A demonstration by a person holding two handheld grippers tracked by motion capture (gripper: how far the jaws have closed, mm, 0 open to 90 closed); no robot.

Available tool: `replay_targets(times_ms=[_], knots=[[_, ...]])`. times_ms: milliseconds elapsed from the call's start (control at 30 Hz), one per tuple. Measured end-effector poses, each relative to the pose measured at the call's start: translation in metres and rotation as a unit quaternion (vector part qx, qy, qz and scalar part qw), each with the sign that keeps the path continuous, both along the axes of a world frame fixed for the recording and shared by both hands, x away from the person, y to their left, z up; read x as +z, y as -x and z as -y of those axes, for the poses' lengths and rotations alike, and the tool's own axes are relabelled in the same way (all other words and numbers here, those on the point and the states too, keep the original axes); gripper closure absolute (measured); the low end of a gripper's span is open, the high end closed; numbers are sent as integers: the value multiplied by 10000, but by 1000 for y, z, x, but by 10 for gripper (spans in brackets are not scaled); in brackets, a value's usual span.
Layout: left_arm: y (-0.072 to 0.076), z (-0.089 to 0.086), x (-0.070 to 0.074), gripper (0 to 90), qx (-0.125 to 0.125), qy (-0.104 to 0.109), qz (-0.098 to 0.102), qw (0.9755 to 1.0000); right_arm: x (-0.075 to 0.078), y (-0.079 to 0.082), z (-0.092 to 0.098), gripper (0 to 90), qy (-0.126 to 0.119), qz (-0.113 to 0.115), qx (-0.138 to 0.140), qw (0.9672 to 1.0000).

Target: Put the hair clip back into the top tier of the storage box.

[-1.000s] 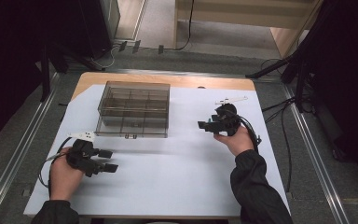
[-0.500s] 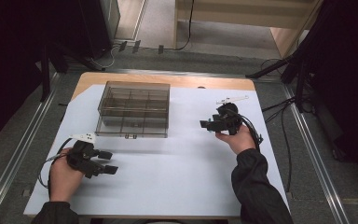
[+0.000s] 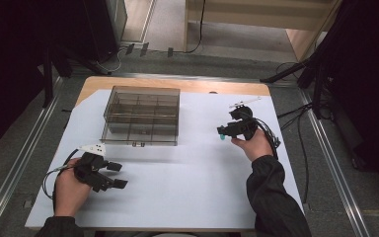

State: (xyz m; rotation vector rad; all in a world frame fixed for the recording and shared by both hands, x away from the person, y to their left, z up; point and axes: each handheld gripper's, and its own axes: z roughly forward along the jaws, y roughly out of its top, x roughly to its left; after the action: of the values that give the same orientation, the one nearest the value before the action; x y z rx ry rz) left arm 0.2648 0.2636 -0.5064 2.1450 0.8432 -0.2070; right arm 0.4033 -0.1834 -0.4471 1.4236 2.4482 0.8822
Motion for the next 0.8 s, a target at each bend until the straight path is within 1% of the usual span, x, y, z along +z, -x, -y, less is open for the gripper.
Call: replay_targets(times_ms=[33,67,100,167,200,233,267,367,433,500,633,733,800], knots=[[1,1,0,188,-56,-42,6,10000,0,0,0,511,0,0,0,10000],[2,2,0,188,-78,-58,26,9999,0,-2,-3,512,82,-113,-136,9998],[2,3,0,188,-99,-54,13,9999,0,-2,-3,512,82,-113,-136,9998],[4,5,0,188,-103,-45,32,9999,-1,-5,-8,514,257,-289,-309,9988],[4,5,1,188,-140,-12,22,9999,-2,-6,-9,517,366,-302,-311,9984],[4,5,1,188,-140,-12,22,9999,-2,-6,-9,517,366,-302,-311,9984],[6,5,2,187,-140,42,50,9999,-4,-8,-11,532,469,-384,-388,9974],[8,4,1,187,-101,50,46,9999,-6,-11,-11,547,451,-496,-453,9967],[9,3,1,187,-106,57,22,9999,-7,-14,-10,553,410,-583,-475,9963],[11,1,1,187,-58,71,47,9999,-9,-17,-11,558,401,-681,-500,9956],[15,-3,1,187,8,71,44,10000,-12,-22,-14,594,640,-799,-420,9939],[17,-4,2,187,50,58,63,10000,-13,-25,-17,597,719,-827,-411,9931],[20,-7,3,186,63,100,127,9998,-13,-27,-18,597,755,-840,-407,9928]])
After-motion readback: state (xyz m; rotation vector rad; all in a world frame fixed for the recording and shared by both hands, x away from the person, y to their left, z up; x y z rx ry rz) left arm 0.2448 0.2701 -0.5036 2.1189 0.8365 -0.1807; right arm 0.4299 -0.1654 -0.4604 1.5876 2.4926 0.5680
